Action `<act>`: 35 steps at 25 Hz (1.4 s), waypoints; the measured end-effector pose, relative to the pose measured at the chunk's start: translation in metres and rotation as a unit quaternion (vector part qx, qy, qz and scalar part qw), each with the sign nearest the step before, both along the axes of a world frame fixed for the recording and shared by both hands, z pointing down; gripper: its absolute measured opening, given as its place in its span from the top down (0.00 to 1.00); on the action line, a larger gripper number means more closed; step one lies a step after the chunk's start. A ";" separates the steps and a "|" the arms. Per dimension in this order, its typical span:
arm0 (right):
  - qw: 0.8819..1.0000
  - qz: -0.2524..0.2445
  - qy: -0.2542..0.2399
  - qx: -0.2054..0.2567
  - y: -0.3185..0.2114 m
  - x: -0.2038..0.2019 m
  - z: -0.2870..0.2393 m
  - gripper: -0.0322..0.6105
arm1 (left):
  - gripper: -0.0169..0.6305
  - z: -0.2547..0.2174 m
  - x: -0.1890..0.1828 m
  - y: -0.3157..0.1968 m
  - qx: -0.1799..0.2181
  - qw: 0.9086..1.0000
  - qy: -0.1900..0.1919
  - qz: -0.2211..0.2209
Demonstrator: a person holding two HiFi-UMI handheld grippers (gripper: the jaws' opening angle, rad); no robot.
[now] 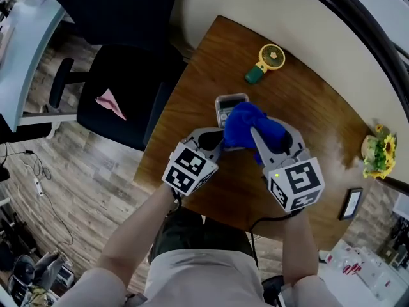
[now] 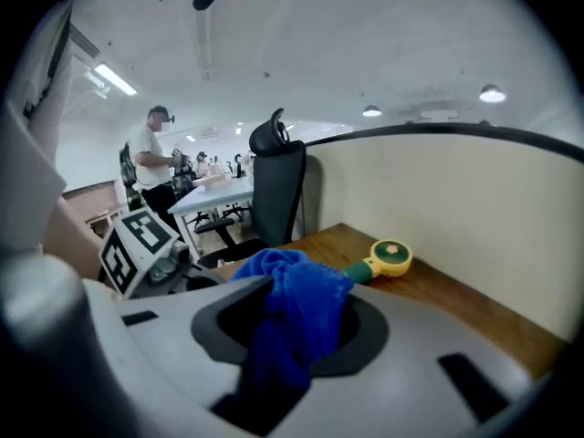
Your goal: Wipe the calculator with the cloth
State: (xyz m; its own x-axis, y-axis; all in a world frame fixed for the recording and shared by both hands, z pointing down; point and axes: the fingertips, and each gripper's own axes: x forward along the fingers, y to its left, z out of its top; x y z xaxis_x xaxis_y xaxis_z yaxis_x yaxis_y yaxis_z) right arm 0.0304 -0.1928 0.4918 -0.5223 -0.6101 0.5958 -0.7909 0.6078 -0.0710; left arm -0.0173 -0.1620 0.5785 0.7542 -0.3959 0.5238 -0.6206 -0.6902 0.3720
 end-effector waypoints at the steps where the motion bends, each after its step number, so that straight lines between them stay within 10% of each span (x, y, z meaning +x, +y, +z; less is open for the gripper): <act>1: 1.000 -0.003 -0.004 -0.010 0.004 -0.010 0.006 0.76 | 0.97 0.000 0.000 0.000 0.001 1.000 0.000 0.000; 15: 0.997 0.042 0.043 -0.055 0.062 -0.007 0.079 0.76 | 0.97 0.003 -0.002 0.002 0.002 1.000 -0.013 0.003; 24: 0.982 0.112 0.109 -0.104 0.071 0.076 0.091 0.77 | 0.97 0.005 -0.001 0.005 0.011 1.000 -0.020 0.011; 29: 0.986 0.151 0.043 -0.062 0.017 0.102 0.043 0.77 | 0.97 0.004 -0.003 0.002 0.007 1.000 -0.020 0.016; 35: 0.993 0.118 -0.027 0.009 -0.052 0.034 0.008 0.77 | 0.97 0.004 -0.004 0.002 0.006 1.000 -0.019 0.016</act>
State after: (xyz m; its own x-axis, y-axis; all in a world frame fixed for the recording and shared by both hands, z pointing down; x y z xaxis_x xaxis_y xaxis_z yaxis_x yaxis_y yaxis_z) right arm 0.0647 -0.2450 0.4997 -0.3948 -0.7297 0.5583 -0.9068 0.4073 -0.1089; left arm -0.0209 -0.1597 0.5823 0.7462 -0.3789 0.5474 -0.6120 -0.7142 0.3398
